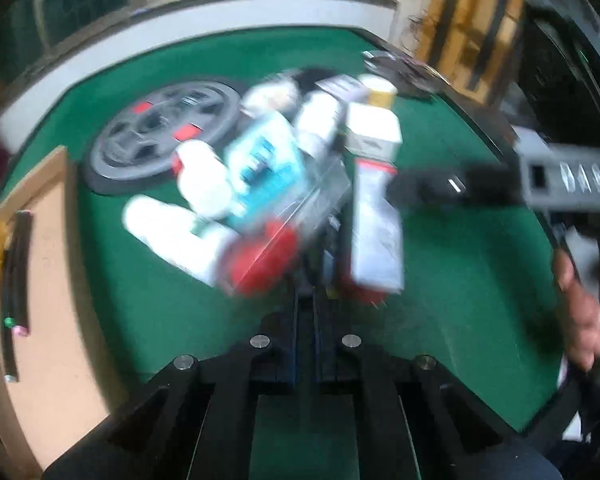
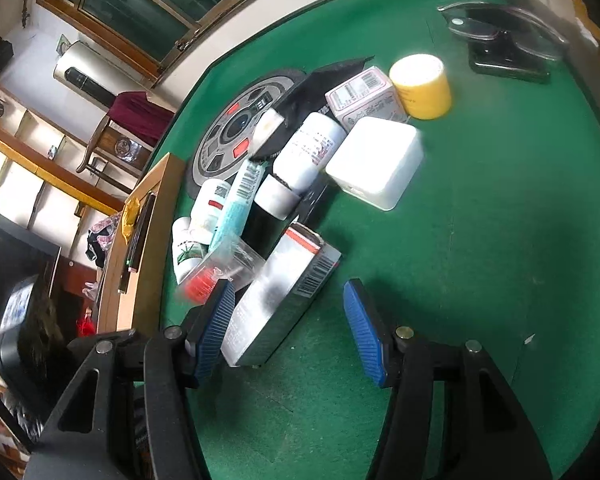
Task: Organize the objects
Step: 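Grasp the clear plastic box with the red item using the left tool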
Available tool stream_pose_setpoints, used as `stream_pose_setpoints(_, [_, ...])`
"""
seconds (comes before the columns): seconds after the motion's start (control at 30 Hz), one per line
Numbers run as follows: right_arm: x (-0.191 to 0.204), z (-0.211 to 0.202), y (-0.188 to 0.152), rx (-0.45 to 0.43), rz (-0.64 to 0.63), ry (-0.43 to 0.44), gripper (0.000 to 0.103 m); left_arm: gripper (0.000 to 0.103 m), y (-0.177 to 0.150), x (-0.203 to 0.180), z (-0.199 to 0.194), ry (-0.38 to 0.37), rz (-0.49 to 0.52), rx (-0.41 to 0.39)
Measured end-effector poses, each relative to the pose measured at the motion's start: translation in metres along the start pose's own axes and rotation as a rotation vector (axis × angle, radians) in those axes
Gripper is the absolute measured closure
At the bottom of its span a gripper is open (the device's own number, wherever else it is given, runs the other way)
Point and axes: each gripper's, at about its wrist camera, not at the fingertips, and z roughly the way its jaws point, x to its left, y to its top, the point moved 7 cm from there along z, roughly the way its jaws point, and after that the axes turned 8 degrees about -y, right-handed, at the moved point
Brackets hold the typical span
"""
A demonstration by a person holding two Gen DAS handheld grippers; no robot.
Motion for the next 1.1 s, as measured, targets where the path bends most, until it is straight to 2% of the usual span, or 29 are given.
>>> stream_pose_setpoints(0.07, [-0.002, -0.003, 0.002, -0.01, 0.009, 0.003, 0.047, 0.098, 0.004, 0.0, -0.006, 0.027, 0.021, -0.007])
stream_pose_setpoints(0.2, [-0.008, -0.007, 0.006, -0.024, 0.037, 0.007, 0.047, 0.096, 0.008, -0.005, -0.025, 0.031, 0.1, -0.031])
stream_pose_setpoints(0.27, [-0.009, -0.008, 0.007, -0.023, 0.048, 0.015, 0.047, 0.092, 0.01, -0.004, -0.027, 0.069, 0.148, -0.03])
stream_pose_setpoints(0.4, [-0.006, -0.01, 0.005, -0.019, 0.047, 0.029, 0.047, 0.09, 0.017, 0.001, -0.01, 0.113, 0.216, 0.015])
stream_pose_setpoints(0.47, [-0.005, -0.012, 0.004, -0.025, 0.046, 0.034, 0.047, 0.088, 0.018, 0.002, -0.004, 0.164, 0.27, 0.04])
stream_pose_setpoints(0.5, [-0.004, -0.013, 0.004, -0.027, 0.047, 0.035, 0.047, 0.086, 0.018, 0.0, -0.001, 0.165, 0.296, 0.049])
stream_pose_setpoints(0.57, [-0.005, -0.013, 0.005, -0.03, 0.049, 0.037, 0.047, 0.07, 0.019, -0.005, 0.005, 0.151, 0.336, 0.076])
stream_pose_setpoints(0.6, [-0.005, -0.013, 0.005, -0.029, 0.05, 0.036, 0.047, 0.068, 0.019, -0.006, 0.009, 0.15, 0.343, 0.082])
stream_pose_setpoints(0.67, [-0.004, -0.012, 0.004, -0.022, 0.051, 0.042, 0.047, 0.058, 0.021, -0.011, 0.016, 0.144, 0.365, 0.085])
stream_pose_setpoints(0.73, [-0.003, -0.011, 0.003, -0.021, 0.048, 0.042, 0.047, 0.059, 0.024, -0.009, 0.025, 0.147, 0.319, 0.089])
stream_pose_setpoints(0.8, [-0.003, -0.013, 0.004, -0.027, 0.045, 0.038, 0.047, 0.072, 0.02, -0.007, 0.029, 0.14, 0.254, 0.097])
stream_pose_setpoints(0.83, [-0.003, -0.013, 0.004, -0.03, 0.043, 0.033, 0.047, 0.076, 0.018, -0.008, 0.028, 0.109, 0.226, 0.082])
stream_pose_setpoints(0.93, [-0.005, -0.011, 0.004, -0.024, 0.042, 0.025, 0.047, 0.079, 0.004, -0.01, 0.019, 0.138, 0.18, 0.054])
stream_pose_setpoints(1.1, [0.002, -0.002, -0.002, 0.006, 0.021, 0.015, 0.047, 0.079, -0.033, 0.001, -0.009, 0.067, -0.004, 0.002])
